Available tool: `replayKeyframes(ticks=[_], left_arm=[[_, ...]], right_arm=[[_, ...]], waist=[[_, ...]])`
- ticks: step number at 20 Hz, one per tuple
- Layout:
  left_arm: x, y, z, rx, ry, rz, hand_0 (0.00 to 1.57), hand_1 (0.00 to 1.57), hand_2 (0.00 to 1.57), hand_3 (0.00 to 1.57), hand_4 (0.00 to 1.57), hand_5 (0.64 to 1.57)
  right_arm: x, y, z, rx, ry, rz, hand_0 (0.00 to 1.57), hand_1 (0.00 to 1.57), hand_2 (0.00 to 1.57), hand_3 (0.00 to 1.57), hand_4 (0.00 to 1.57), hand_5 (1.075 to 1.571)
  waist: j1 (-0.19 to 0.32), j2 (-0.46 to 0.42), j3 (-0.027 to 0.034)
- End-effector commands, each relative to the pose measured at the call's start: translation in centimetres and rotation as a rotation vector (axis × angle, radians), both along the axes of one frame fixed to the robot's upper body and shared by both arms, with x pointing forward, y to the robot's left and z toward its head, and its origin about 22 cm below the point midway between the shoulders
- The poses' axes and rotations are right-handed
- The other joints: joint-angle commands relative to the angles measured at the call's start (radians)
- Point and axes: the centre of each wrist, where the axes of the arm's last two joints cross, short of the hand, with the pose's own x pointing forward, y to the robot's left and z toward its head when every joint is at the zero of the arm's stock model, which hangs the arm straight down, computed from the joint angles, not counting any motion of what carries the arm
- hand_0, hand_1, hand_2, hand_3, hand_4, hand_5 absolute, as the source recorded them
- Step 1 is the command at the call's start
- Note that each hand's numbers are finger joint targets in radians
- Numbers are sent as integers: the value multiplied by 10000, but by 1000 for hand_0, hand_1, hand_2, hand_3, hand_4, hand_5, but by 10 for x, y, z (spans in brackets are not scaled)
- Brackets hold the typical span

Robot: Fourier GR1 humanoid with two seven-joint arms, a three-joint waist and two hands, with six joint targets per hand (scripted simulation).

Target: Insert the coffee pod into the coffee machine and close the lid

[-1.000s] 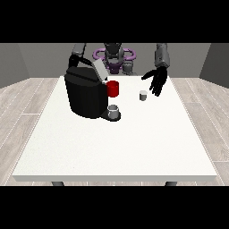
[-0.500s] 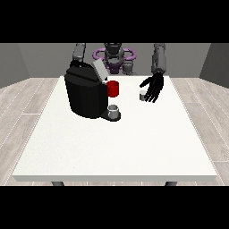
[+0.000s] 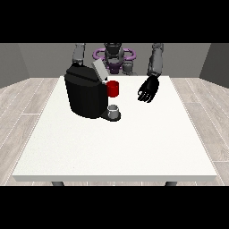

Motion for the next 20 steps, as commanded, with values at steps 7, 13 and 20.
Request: replayKeyframes(ticks=[7, 13, 20], left_arm=[[8, -8, -13, 1975, 1304, -399, 789, 789, 960, 845, 392, 1571], [1, -10, -30, 1880, 1286, -832, 1036, 1036, 1121, 1006, 395, 1571], [22, -24, -2, -43, 955, -1464, 1433, 1433, 1423, 1352, 489, 1571]], right_arm=[[5, 0, -19, 164, 385, 178, 0, 0, 0, 0, 0, 1571], [-9, -12, -50, 382, 757, -207, 0, 0, 0, 0, 0, 1571], [-7, -29, -49, -623, 1856, -967, 0, 0, 0, 0, 0, 1571]], waist=[[-15, -95, -3], [249, -409, -3], [312, -1191, -4]])
